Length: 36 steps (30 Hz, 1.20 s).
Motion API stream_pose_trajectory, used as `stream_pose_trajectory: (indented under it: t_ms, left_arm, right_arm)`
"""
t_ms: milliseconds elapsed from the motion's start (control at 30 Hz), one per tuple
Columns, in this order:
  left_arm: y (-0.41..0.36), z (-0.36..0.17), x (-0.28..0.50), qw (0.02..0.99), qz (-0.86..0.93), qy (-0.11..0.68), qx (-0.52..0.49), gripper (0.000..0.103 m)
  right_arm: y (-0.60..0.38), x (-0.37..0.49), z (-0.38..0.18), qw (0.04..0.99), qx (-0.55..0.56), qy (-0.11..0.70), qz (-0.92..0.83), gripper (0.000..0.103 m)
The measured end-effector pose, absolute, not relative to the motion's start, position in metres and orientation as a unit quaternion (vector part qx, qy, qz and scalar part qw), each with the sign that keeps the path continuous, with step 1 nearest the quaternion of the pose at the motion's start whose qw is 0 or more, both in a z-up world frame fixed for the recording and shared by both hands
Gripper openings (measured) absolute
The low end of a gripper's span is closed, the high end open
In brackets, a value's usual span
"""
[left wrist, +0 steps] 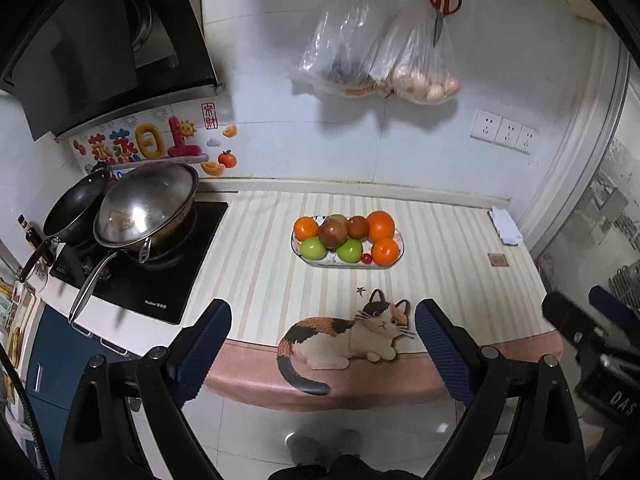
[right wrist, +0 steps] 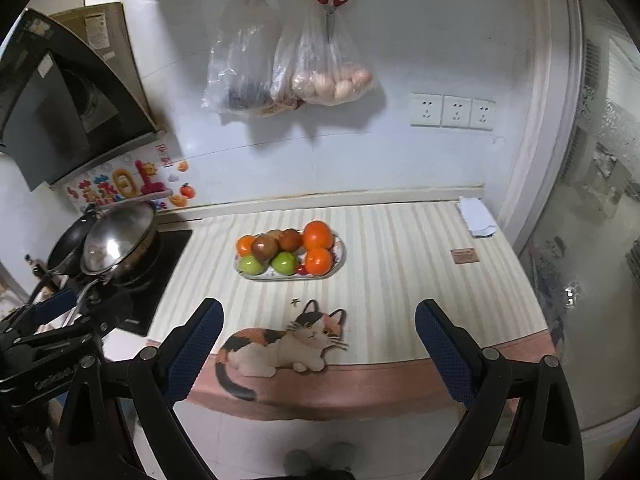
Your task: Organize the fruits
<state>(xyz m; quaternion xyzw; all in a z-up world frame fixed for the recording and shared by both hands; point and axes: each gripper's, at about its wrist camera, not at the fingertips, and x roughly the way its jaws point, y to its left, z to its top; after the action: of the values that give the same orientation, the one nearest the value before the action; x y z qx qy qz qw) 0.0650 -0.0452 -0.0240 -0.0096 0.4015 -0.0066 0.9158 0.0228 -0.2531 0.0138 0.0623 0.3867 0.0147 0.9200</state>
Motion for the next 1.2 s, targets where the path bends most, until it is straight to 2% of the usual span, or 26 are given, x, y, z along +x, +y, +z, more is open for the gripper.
stream_pose_trajectory:
  t_ms: [300,733,1200]
  left_arm:
    - [-0.053,-0.028,0.074,0.914,0.003,0.406,-0.011,0.094]
    - [-0.05,-0.066,0.154,0.897,0.021,0.442,0.006,0.102]
    - [-0.039,-0.096,0.199,0.878,0.025,0.477,0.018,0.102]
  right_arm:
    - [-0.258,0.032,0.01,0.916,0.058,0.395,0.034,0.099]
    - [-0.256,0.13,-0.021,0.909,0.054,0.412,0.031,0.099]
    - [-0.249,0.196,-0.082,0.882,0.057,0.467,0.022,0.099]
